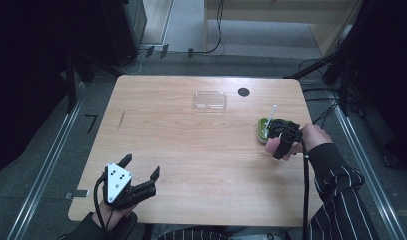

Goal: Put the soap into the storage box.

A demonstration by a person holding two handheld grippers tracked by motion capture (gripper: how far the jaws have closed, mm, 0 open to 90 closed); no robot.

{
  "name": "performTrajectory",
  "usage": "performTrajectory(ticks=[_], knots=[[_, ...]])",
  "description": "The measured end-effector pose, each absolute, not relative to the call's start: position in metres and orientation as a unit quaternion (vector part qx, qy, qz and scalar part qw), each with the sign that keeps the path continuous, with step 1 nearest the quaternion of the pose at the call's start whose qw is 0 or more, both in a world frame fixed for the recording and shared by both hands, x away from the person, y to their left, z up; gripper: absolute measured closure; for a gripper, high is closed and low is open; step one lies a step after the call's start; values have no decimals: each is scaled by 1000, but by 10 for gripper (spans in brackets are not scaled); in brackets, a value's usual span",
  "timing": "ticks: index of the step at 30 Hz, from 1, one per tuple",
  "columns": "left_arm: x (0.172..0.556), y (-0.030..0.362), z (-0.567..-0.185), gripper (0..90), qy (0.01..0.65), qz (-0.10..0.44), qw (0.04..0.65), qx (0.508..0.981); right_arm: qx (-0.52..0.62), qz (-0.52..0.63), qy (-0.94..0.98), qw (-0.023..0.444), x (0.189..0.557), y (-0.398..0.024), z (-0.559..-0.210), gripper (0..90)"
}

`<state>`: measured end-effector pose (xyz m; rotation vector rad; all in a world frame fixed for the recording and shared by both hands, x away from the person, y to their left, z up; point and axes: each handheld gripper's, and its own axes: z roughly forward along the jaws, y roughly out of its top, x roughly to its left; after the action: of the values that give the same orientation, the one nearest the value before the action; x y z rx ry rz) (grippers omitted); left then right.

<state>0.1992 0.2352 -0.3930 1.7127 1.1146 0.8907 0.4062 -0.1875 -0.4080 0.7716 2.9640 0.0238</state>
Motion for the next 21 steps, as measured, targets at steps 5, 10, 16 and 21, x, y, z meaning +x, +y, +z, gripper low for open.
performTrajectory(ticks=[5,10,16,21], knots=[[199,236,-393,134,450,360,440,689,244,4,969,40,409,-189,-407,387],[198,237,-393,134,451,360,440,688,243,6,969,42,412,-190,-405,386],[198,237,-393,134,451,360,440,688,238,9,970,45,414,-191,-402,387],[198,236,-393,134,451,360,439,688,236,11,971,46,417,-193,-401,387]])
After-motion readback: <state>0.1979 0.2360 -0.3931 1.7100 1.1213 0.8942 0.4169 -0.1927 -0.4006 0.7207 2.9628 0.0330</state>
